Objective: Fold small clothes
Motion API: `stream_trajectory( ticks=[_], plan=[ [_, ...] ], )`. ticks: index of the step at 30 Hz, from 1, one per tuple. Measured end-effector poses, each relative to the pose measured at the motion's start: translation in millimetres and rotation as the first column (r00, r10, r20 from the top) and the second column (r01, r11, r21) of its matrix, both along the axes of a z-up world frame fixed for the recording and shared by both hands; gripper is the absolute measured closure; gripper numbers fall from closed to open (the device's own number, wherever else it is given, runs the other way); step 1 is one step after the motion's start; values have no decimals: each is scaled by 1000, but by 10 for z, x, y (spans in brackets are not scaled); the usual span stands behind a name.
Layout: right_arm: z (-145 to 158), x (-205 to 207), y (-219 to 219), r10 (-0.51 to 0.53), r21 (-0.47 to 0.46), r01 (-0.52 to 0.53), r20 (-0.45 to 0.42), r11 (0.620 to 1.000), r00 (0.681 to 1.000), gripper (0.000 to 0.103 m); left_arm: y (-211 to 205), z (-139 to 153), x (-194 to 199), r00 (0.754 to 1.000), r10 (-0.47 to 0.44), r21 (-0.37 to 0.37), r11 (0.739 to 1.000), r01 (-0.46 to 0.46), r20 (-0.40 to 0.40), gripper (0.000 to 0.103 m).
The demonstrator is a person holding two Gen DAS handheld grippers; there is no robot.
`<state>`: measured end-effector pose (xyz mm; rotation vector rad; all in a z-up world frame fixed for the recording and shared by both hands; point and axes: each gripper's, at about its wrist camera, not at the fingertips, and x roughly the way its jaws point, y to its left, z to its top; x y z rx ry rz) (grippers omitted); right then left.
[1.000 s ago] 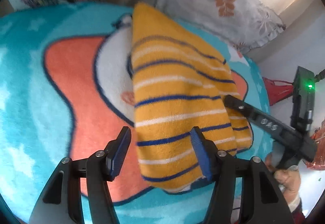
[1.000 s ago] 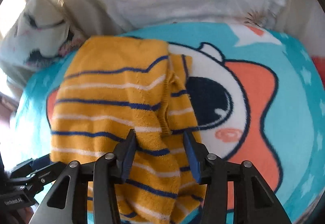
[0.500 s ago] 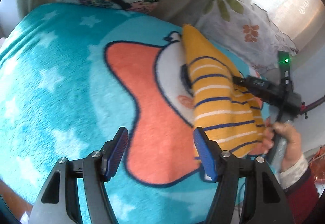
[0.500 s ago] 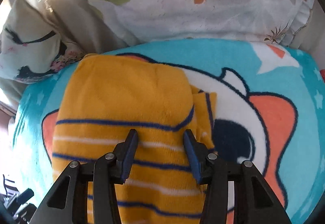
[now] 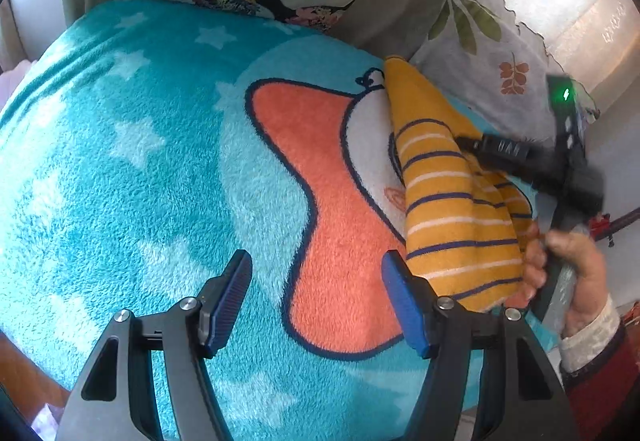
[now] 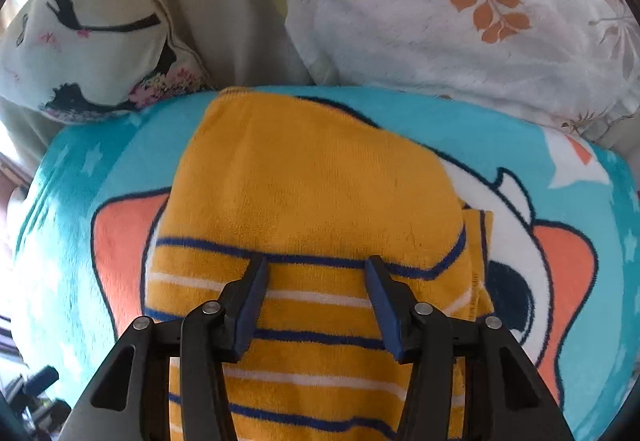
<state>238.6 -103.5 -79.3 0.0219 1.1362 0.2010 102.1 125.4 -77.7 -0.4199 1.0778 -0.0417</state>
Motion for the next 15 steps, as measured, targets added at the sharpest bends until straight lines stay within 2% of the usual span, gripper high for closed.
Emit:
stream_trajectory(
  ticks=[2,4,8,9,12,15],
  plan=[
    [144,-28,67,16,48,-18,32,999,999,47,-1,16,-24,1000,-2,16,1000,2,6,36],
    [179,-32,203,54,42,-56,39,998,998,41,12,24,-32,1000,-2,20,1000,1,7,36],
    [-79,17,487,101,-22,-102,-19,995,995,33,64,50,-58,1000,-1,22,1000,0,11,36],
    [-68,2,498,93,-27,-93,-7,995,996,33,73,56,-67,1000,-4,24,1000,4,13,35],
    [100,-124,346,33,36,-34,32,999,999,33,108,59,-113,1000,-19,40,999,18,16,34],
    [142,-320,92,-30,25,30,28,999,999,33,130,28,-126,999,-39,31,999,38,13,34]
  ],
)
